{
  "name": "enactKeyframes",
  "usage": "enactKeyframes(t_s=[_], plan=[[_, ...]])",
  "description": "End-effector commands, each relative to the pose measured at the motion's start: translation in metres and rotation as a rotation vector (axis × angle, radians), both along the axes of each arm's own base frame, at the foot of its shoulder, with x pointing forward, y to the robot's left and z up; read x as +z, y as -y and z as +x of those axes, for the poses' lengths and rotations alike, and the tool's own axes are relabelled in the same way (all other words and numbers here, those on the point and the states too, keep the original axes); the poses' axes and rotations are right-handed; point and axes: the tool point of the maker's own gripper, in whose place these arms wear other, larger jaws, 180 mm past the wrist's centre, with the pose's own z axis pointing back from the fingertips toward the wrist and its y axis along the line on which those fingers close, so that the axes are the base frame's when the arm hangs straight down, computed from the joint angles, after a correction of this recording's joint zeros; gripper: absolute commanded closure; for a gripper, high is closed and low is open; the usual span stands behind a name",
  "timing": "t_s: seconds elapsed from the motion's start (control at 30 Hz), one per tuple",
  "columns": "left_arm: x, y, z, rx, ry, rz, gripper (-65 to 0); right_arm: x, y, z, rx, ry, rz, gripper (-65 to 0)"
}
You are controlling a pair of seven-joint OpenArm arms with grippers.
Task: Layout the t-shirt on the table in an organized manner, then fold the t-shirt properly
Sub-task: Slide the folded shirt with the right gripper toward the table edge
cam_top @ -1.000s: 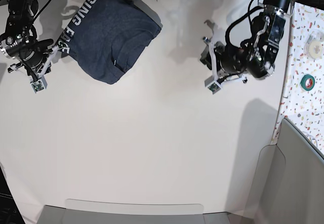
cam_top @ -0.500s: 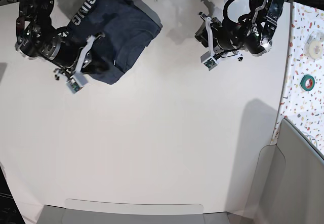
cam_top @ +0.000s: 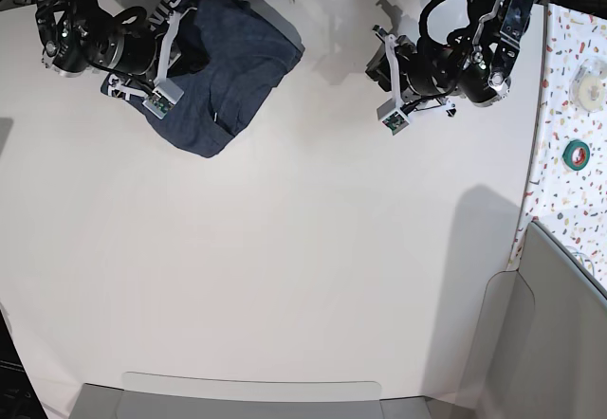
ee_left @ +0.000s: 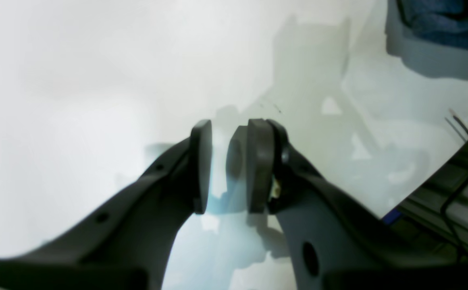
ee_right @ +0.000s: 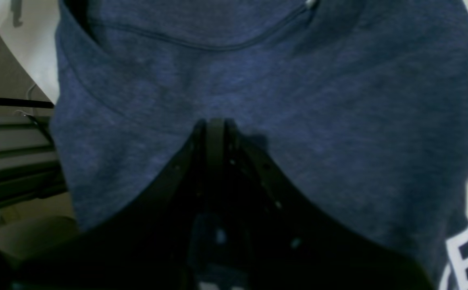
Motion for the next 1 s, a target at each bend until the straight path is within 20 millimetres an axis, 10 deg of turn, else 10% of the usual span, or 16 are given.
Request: enactKeyframes(t_s=[0.0, 0.37, 0.77, 0.97], plan=[[0.007, 0.0, 0.007, 0.002, 0.027, -0.009, -14.6, -0.002, 0.004, 0.005, -0.012, 0.024, -0.028, 0.0], [0.005, 0.001, 0.004, -0.002, 0.022, -0.011, -14.6, -0.068, 0.042, 0.009, -0.148, -0.021, -0.288, 0.0], [0.008, 0.012, 0.004, -0.002, 0.024, -0.042, -14.6, -0.04, 0.219, -0.003, -0.659, -0.015, -0.486, 0.0], [0.009, 0.019, 0.005, 0.002, 0.031, -0.063, -14.6, -0.035, 0.271, -0.006, -0.742, -0.041, -0.546, 0.0]])
